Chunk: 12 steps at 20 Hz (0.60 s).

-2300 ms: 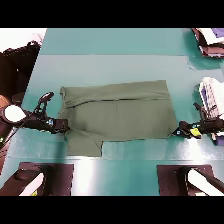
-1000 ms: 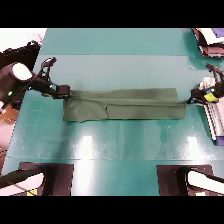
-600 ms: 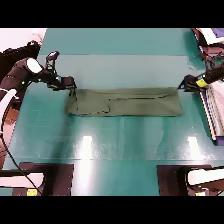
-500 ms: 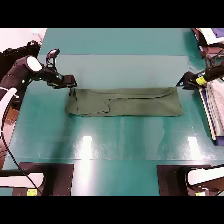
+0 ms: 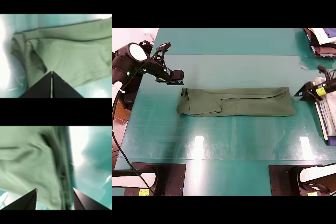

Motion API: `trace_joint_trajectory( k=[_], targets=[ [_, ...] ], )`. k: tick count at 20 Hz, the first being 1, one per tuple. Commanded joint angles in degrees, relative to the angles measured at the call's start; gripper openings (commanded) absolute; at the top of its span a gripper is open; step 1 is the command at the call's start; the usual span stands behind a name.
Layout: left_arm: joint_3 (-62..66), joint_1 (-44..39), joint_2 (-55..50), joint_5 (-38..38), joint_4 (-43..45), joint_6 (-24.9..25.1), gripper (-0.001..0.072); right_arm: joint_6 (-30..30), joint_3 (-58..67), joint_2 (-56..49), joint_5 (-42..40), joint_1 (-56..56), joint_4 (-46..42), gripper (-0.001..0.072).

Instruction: Fold the shirts.

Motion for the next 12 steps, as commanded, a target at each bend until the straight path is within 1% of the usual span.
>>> trace_joint_trajectory(
  k=[1,3,7,8,10,12],
  targets=[
    [0.3,-0.9,0.0,0.3,-3.4,0.0,0.0042,-3.9,-6.3,-0.1,-3.5,-2.0,0.5,0.0512],
    [0.3,-2.2,0.0,1.4,-3.4,0.0,0.0041,-4.4,-7.0,-1.4,-3.1,-1.9,1.2,0.0512],
    [0.1,-6.6,-1.0,3.9,-3.6,-0.3,0.0033,-5.2,-6.9,-5.7,-1.9,0.3,9.7,0.051],
    [0.1,-7.7,-1.6,4.0,-4.1,-0.7,0.0033,-5.8,-6.9,-6.3,-1.7,1.3,10.4,0.0461],
    [0.1,-10.6,-3.5,4.4,-5.2,-0.7,0.0032,-8.5,-6.9,-6.2,-1.6,2.8,11.2,0.0018],
    [0.2,-14.1,-5.7,7.1,-5.7,-0.7,0.0032,-9.5,-6.9,-4.3,-2.3,3.9,11.2,0.002]
  ],
)
